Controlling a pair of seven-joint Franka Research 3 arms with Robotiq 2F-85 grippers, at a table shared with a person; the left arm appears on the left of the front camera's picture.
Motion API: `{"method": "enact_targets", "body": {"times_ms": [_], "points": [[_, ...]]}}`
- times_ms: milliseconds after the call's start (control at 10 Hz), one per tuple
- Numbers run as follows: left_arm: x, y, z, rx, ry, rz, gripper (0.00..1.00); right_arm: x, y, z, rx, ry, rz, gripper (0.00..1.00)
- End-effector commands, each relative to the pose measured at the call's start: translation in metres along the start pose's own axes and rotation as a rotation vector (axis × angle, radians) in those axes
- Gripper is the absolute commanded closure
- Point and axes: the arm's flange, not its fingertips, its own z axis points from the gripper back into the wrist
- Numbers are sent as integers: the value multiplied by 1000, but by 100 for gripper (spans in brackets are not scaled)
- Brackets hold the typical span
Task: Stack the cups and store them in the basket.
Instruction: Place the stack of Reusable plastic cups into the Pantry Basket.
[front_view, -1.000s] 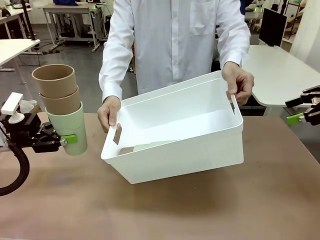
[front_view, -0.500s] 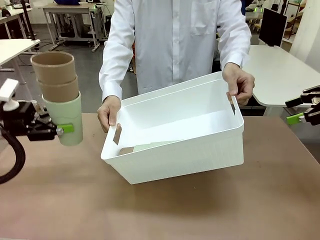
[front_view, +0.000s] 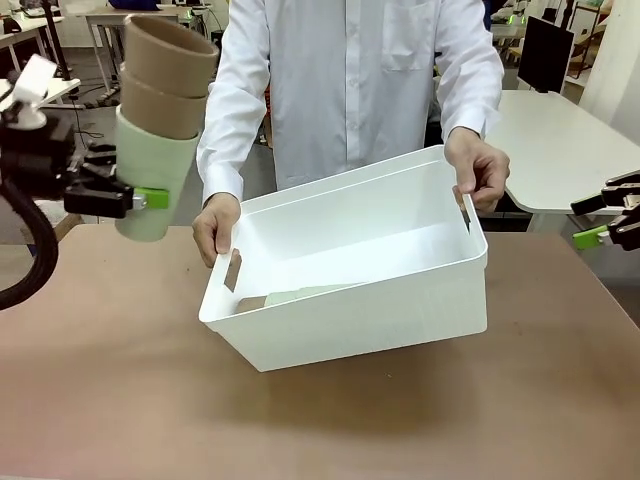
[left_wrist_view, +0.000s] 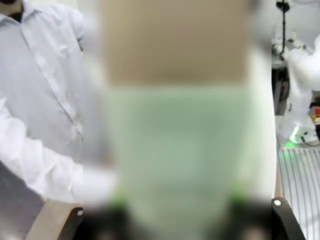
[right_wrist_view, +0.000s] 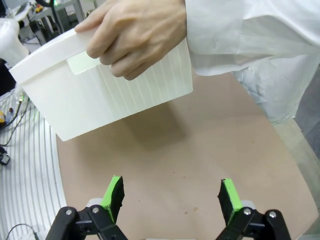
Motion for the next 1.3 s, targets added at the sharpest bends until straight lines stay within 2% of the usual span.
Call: {"method": "enact_targets", "body": {"times_ms": [0,300,600,900,1200], "points": [[40,-24,-23,11,154,2,15,2,-2,1,4,-24,6,0],[78,-32,-74,32,325,-36,15,2,-2,1,4,-24,6,0],[100,-17,-124,38,462,-78,15,2,-2,1,4,-24,6,0],[92,0,-168,-10,537,-70,15,2,-2,1,4,-24,6,0],[74,-6,-203,-19,586,-58,15,2,-2,1,4,-24,6,0]]}}
